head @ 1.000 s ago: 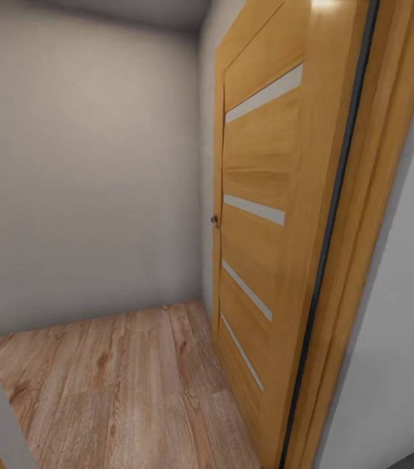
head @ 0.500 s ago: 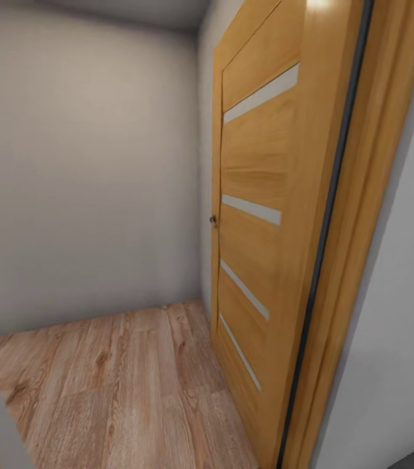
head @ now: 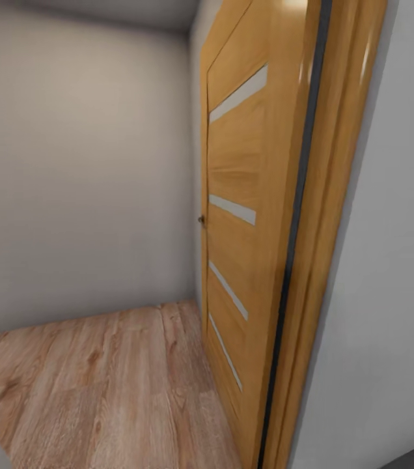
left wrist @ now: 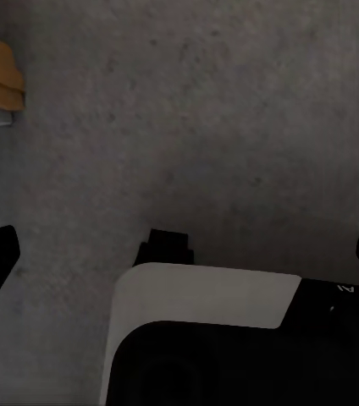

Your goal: Move the two storage containers from the living room to the garage. In the garage, place one container on the floor and stack the other container on top of it (either order is fine).

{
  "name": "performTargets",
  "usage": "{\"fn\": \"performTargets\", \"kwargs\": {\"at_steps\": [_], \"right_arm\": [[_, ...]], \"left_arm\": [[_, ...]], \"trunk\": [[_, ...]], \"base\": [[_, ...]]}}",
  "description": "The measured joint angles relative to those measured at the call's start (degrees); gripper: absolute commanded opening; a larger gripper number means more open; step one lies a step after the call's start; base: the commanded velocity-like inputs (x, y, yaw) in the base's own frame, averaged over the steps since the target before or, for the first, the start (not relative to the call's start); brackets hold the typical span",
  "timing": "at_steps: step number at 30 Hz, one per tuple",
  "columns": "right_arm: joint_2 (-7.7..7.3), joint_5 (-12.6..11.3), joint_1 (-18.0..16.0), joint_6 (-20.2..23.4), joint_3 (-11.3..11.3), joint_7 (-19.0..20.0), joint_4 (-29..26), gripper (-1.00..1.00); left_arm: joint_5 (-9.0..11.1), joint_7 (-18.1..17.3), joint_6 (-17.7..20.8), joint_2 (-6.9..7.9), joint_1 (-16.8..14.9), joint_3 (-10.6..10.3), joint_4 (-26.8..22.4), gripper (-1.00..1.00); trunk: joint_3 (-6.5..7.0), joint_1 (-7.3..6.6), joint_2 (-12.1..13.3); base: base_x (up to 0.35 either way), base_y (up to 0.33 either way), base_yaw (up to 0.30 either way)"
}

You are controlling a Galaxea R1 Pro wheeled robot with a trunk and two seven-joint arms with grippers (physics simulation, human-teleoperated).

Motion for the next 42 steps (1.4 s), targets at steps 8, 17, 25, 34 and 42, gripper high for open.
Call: {"fn": "performTargets", "kwargs": {"at_steps": [8, 17, 25, 34, 42], "right_arm": [[-0.04, 0.00, 0.00, -0.02, 0.00, 0.02, 0.04, 1.00], [-0.01, -0.01, 0.00, -0.02, 0.00, 0.02, 0.03, 1.00], [-0.04, -0.01, 0.00, -0.02, 0.00, 0.07, 0.03, 1.00], [-0.15, -0.01, 0.01, -0.04, 0.00, 0.07, 0.01, 1.00], [-0.35, 0.06, 0.01, -0.08, 0.01, 0.02, 0.04, 1.00]], "left_arm": [[0.00, 0.02, 0.00, 0.00, -0.01, 0.00, 0.00, 1.00], [0.00, 0.02, 0.00, 0.00, -0.01, 0.00, 0.00, 1.00], [0.00, 0.02, 0.00, 0.00, -0.01, 0.00, 0.00, 1.00], [0.00, 0.02, 0.00, 0.00, -0.01, 0.00, 0.02, 1.00], [0.00, 0.02, 0.00, 0.00, -0.01, 0.00, 0.02, 1.00]], "trunk": [[0.00, 0.00, 0.00], [0.00, 0.00, 0.00], [0.00, 0.00, 0.00], [0.00, 0.00, 0.00], [0.00, 0.00, 0.00]], "base": [[0.000, -0.058, 0.259], [0.000, -0.002, 0.269], [0.000, 0.000, 0.269], [0.000, 0.000, 0.150], [0.000, 0.000, 0.004]]}}
